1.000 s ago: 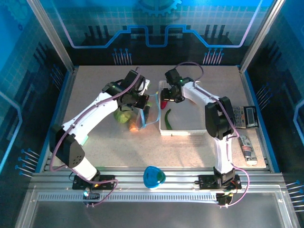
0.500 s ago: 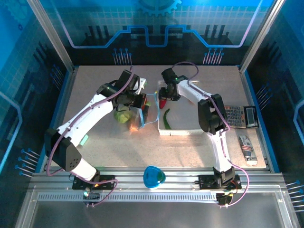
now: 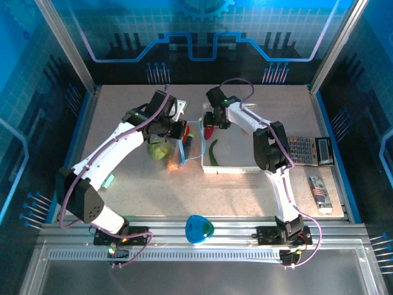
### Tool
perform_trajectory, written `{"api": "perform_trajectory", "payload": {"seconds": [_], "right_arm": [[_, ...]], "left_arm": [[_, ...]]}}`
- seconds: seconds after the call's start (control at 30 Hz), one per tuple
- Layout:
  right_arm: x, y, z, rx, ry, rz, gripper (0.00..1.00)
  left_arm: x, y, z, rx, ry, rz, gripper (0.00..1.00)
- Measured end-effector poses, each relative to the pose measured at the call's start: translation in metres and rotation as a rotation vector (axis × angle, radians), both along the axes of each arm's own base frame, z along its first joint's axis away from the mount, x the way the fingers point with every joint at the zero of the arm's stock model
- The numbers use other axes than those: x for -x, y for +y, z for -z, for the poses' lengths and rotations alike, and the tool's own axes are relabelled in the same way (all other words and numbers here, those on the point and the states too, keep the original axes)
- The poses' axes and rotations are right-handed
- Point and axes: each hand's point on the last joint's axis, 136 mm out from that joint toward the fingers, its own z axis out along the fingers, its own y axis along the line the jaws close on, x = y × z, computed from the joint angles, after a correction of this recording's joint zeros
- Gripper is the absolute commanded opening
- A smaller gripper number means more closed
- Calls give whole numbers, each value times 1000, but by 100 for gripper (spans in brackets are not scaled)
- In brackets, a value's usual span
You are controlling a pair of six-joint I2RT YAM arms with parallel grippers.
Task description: Place the food in the zip-top bag and seal the zipper
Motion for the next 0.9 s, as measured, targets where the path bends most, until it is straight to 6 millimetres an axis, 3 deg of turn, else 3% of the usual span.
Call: {"api": "perform_trajectory", "payload": {"seconds": [0.13, 0.23, 0.37, 0.47, 0.6, 0.73, 0.9], "right_arm": [[7, -16, -2, 7, -3, 21, 55], [16, -45, -2, 35, 16, 62, 56], [33, -87, 17, 86, 84, 122, 56], [44, -104, 26, 109, 119, 143, 56], [48, -101, 11, 88, 95, 134, 56], [42, -88, -19, 43, 20, 115, 56], [32, -67, -41, 21, -37, 80, 62]], "left_arm": [[1, 1, -3, 10, -8, -1, 0], [1, 3, -4, 14, -8, -2, 0], [1, 2, -4, 22, -9, 1, 0], [2, 1, -4, 27, -7, 6, 0], [1, -1, -5, 35, -9, 10, 0], [1, -1, -5, 36, -9, 11, 0], [1, -1, -5, 36, -9, 11, 0]]}}
